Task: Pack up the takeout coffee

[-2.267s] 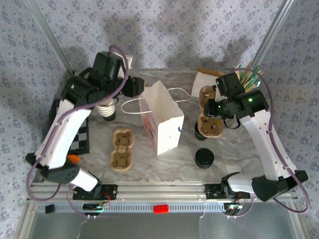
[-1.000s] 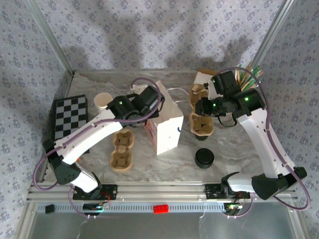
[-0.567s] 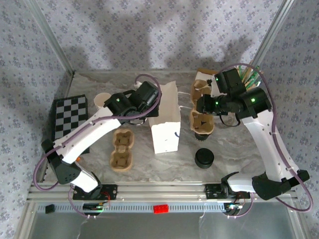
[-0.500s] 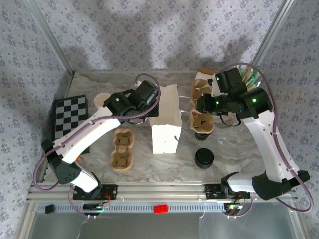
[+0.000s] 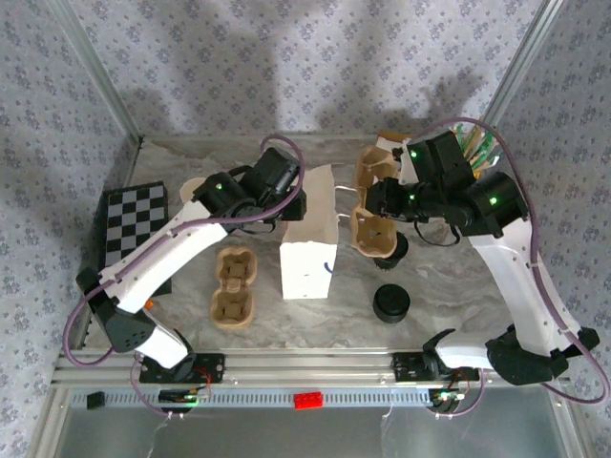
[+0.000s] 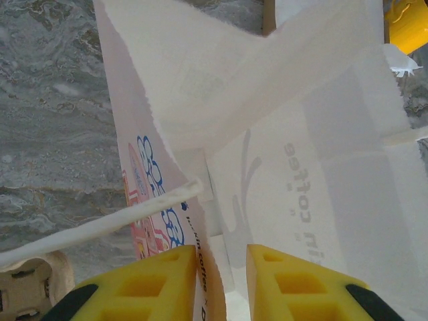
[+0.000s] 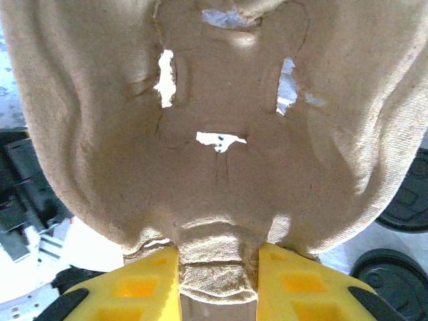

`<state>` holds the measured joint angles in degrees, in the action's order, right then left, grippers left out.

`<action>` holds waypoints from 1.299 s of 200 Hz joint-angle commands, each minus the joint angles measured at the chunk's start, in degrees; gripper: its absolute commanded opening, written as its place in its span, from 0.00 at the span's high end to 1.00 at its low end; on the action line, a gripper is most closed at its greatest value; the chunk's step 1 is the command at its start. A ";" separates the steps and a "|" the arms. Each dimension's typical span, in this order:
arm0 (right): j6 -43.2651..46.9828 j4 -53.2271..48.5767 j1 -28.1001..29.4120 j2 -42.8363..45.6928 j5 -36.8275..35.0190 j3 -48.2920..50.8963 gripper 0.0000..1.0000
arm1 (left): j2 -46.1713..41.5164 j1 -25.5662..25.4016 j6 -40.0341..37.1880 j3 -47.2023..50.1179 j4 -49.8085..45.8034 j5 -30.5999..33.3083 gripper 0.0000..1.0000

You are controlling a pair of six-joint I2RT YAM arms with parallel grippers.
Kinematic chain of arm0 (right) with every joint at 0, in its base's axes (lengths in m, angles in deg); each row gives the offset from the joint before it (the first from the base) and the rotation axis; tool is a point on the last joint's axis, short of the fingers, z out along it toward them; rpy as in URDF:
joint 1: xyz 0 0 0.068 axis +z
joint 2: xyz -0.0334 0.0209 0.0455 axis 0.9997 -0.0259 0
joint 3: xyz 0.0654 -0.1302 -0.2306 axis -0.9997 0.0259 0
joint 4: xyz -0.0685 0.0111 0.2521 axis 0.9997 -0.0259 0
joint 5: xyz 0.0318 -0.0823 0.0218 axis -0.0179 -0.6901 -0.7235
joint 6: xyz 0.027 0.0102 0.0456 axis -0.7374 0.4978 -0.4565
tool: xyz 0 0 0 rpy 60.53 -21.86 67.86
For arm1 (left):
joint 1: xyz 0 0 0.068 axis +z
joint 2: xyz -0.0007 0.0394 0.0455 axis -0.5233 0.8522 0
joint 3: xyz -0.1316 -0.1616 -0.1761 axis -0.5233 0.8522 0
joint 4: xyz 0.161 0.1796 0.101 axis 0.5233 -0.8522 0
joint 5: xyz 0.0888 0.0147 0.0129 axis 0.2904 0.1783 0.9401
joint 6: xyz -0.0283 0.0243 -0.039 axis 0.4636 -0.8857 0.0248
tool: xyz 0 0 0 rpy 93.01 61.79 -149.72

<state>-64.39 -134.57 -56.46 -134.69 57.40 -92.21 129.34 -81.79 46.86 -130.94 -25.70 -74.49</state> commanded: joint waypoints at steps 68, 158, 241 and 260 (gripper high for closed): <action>-6.81 8.80 8.09 -5.35 -4.95 -5.89 0.72 | -4.67 0.92 -1.91 0.99 1.02 -2.61 0.90; -10.56 14.58 10.89 -10.85 -7.30 -6.40 0.72 | -6.67 2.48 -0.87 4.80 4.24 -3.40 1.00; -12.33 12.02 12.21 -13.89 -11.52 -7.23 0.72 | -11.57 3.62 1.86 8.87 11.98 -7.32 1.00; -12.34 11.24 12.45 -14.07 -12.73 -6.53 0.72 | -11.23 3.74 1.81 8.68 11.98 -8.33 1.00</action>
<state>-75.58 -121.83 -44.59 -148.05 47.84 -99.60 119.28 -78.42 47.80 -121.89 -16.79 -80.55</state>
